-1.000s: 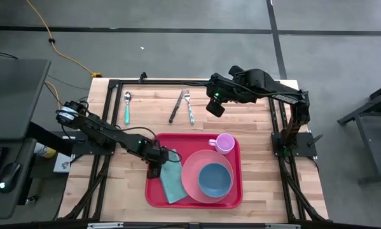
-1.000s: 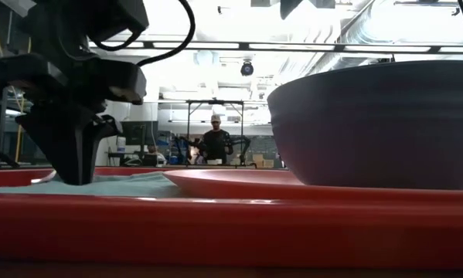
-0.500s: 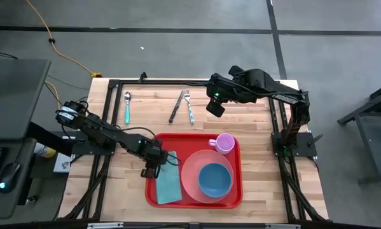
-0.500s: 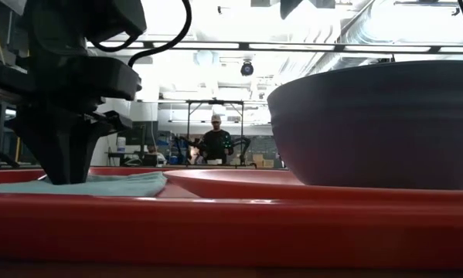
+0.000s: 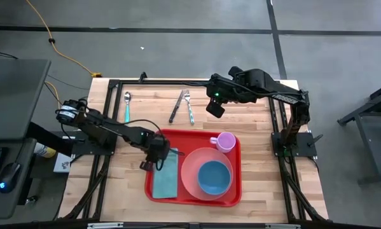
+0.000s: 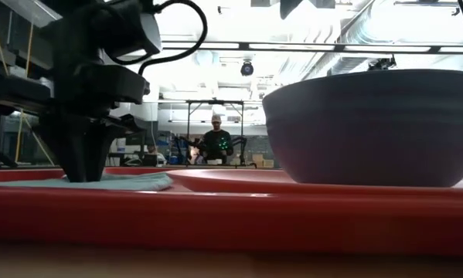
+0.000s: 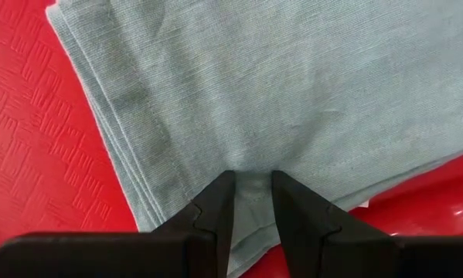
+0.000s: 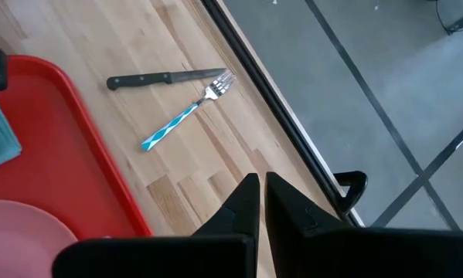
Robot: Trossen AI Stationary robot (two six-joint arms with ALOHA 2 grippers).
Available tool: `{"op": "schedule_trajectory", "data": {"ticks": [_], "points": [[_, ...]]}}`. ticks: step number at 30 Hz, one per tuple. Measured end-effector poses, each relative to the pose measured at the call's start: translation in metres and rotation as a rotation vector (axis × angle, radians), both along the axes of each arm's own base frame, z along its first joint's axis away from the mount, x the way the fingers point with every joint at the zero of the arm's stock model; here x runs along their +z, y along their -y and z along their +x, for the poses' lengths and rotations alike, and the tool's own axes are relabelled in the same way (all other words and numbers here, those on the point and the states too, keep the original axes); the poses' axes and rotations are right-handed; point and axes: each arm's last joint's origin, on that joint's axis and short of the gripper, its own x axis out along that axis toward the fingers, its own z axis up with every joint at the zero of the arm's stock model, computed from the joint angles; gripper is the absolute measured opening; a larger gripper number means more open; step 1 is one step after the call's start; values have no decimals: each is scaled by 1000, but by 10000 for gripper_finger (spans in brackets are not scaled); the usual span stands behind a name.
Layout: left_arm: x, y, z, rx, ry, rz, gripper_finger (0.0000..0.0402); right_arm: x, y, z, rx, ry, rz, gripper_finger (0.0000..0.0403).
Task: Set up tray
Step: Put the blue napkin to the left of the pink plate on the red tray
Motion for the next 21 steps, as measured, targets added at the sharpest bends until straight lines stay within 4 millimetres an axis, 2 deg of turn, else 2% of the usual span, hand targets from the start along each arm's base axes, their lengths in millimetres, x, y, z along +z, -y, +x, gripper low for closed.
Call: {"op": "schedule_trajectory", "data": {"ticks": [9, 21], "points": [[12, -15, 13, -61, 44, 83, 124, 0, 0, 0, -10, 10, 14, 0], [18, -37, 18, 13, 54, 87, 124, 0, -3, 0, -5, 14, 23, 0]]}}
